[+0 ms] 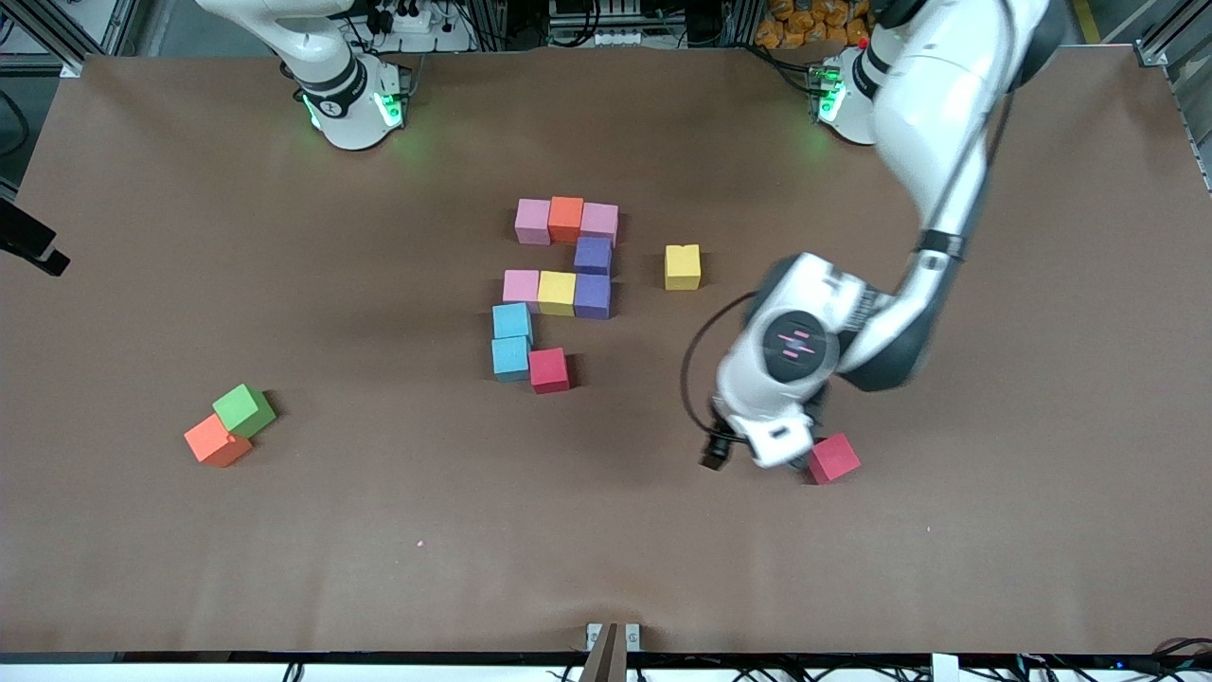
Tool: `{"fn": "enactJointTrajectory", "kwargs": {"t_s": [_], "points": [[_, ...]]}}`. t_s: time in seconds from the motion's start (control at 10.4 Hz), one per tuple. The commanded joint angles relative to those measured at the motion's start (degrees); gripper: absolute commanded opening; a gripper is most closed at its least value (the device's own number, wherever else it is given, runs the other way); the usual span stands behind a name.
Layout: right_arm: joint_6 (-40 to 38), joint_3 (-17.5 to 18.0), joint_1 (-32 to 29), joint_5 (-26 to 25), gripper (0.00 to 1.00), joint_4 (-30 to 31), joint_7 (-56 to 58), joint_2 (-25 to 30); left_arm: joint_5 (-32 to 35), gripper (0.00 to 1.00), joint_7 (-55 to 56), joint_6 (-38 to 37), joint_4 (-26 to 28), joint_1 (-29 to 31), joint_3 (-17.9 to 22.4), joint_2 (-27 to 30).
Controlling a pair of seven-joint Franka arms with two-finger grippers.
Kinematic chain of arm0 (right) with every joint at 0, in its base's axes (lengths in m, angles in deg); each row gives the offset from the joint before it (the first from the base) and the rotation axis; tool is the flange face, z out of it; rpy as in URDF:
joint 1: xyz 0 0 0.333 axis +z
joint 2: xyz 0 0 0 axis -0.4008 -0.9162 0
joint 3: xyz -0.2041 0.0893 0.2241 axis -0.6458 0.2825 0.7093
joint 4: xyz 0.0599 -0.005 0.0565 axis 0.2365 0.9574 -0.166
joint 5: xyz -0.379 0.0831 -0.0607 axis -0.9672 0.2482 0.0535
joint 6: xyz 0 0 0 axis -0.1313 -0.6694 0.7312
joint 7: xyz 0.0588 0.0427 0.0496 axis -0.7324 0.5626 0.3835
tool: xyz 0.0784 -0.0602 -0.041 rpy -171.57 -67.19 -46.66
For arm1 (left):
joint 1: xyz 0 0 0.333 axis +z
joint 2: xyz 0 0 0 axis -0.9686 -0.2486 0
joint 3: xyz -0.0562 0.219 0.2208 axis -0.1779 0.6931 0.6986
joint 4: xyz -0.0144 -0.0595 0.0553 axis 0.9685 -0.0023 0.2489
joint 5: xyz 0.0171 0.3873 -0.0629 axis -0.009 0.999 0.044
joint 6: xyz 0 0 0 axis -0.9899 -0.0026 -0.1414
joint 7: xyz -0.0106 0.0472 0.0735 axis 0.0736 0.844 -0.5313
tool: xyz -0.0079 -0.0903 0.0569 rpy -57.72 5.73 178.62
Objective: Form number 2 with 11 blocks
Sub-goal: 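Move the left gripper to the loose red cube and grasp it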
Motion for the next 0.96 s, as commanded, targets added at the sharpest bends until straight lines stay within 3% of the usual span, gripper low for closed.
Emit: {"fn": "enactJointTrajectory", "kwargs": {"t_s": [0.0, 0.38, 0.57, 0.86], "points": [[0.34, 0.16, 0.11, 0.35, 1.00, -1.09, -1.02, -0.77, -0.88, 1.00, -14.88, 1.24, 10.88, 6.68, -1.69, 6.61], [-0.01, -0.19, -0.51, 0.17, 1.00, -1.26, -0.41, -0.24, 1.22, 1.00, -33.55, 5.37, 12.22, 12.14, -1.43, 5.22], [0.34, -0.11, -0.25, 0.26, 1.00, -1.26, -0.93, -0.59, 6.05, 1.00, -33.23, 12.38, 12.14, 12.24, -0.90, 1.71], [0.16, -0.19, -0.51, 1.22, 1.00, -1.26, -1.02, -0.59, 9.65, 1.00, -33.84, 13.56, 11.43, 12.06, -0.20, -2.42]]}}
